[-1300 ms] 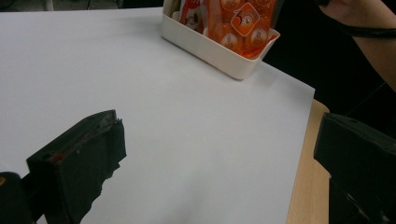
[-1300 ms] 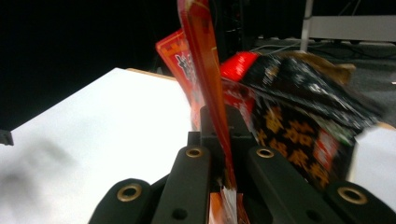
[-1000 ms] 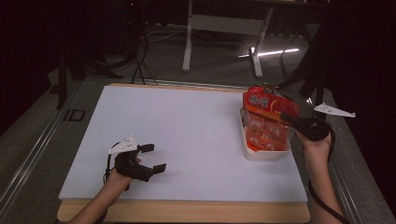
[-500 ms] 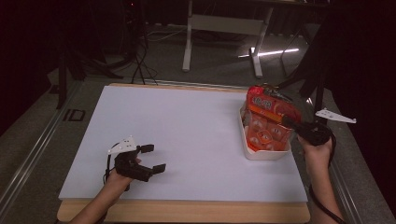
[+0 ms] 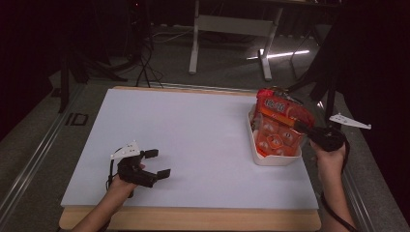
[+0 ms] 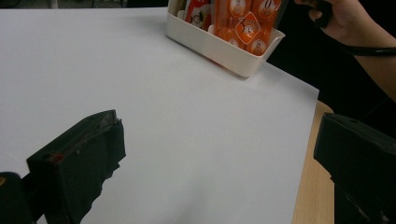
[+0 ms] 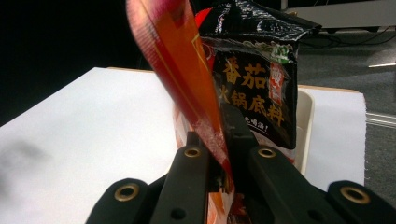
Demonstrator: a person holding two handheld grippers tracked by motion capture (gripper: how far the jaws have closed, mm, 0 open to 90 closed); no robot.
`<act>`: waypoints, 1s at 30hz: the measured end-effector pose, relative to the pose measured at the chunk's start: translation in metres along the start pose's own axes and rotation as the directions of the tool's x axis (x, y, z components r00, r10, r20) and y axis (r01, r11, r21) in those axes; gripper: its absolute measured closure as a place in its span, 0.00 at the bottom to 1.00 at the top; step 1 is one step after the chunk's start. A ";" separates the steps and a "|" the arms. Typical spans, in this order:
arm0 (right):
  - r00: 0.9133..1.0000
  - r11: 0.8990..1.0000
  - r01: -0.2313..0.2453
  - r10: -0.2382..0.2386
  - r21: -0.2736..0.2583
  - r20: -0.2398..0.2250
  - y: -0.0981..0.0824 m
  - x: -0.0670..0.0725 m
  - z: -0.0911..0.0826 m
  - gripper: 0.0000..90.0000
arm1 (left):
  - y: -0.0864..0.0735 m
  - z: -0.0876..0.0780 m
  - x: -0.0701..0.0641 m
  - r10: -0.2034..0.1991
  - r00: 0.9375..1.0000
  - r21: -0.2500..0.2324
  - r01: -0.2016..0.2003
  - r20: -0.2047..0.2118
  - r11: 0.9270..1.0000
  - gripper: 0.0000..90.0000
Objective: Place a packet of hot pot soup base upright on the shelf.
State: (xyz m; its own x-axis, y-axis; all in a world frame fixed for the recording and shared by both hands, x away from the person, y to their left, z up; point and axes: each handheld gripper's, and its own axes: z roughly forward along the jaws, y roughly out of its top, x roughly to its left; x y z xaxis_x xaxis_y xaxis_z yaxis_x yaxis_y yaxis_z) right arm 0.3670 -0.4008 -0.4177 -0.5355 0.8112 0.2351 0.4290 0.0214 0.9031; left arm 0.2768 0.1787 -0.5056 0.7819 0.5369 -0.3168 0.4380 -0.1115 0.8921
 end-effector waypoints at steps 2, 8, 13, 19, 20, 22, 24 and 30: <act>1.000 1.000 0.000 0.000 0.007 0.000 0.001 0.001 0.000 0.93 | 0.000 0.000 -0.001 0.004 1.000 0.001 -0.004 0.002 1.000 0.01; 1.000 1.000 0.020 -0.020 0.003 0.007 0.007 0.007 -0.002 0.69 | 0.000 0.001 0.000 0.001 1.000 -0.002 -0.001 0.001 1.000 0.01; 0.998 0.998 0.049 -0.048 -0.032 0.033 0.026 0.019 -0.009 0.47 | 0.000 0.001 -0.001 0.003 1.000 -0.002 -0.003 0.002 1.000 0.01; 0.995 0.992 0.092 -0.088 -0.082 0.053 0.050 0.041 -0.017 0.33 | -0.001 0.000 -0.001 0.006 1.000 -0.005 -0.006 0.004 1.000 0.01; 0.994 0.991 0.099 -0.095 -0.088 0.054 0.053 0.045 -0.018 0.31 | -0.001 0.000 -0.001 0.005 1.000 -0.007 -0.005 0.005 1.000 0.01; 0.993 0.989 0.109 -0.104 -0.098 0.054 0.055 0.050 -0.019 0.30 | -0.001 0.000 -0.001 0.004 1.000 -0.009 -0.004 0.005 1.000 0.01; 0.992 0.986 0.123 -0.119 -0.115 0.037 0.059 0.060 -0.021 0.24 | -0.001 0.000 -0.001 0.006 1.000 -0.006 -0.006 0.005 1.000 0.01; 0.987 0.980 0.159 -0.161 -0.123 -0.014 0.058 0.084 -0.020 0.18 | -0.001 0.000 -0.002 0.011 1.000 -0.006 -0.011 0.002 1.000 0.01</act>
State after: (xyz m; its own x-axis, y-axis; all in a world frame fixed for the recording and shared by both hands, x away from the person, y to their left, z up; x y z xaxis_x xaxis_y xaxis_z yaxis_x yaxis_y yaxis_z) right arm 0.3324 -0.3431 -0.3386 -0.6078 0.7889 0.0913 0.2463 0.0779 0.9661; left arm 0.2747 0.1776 -0.5063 0.7877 0.5336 -0.3078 0.4267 -0.1123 0.8974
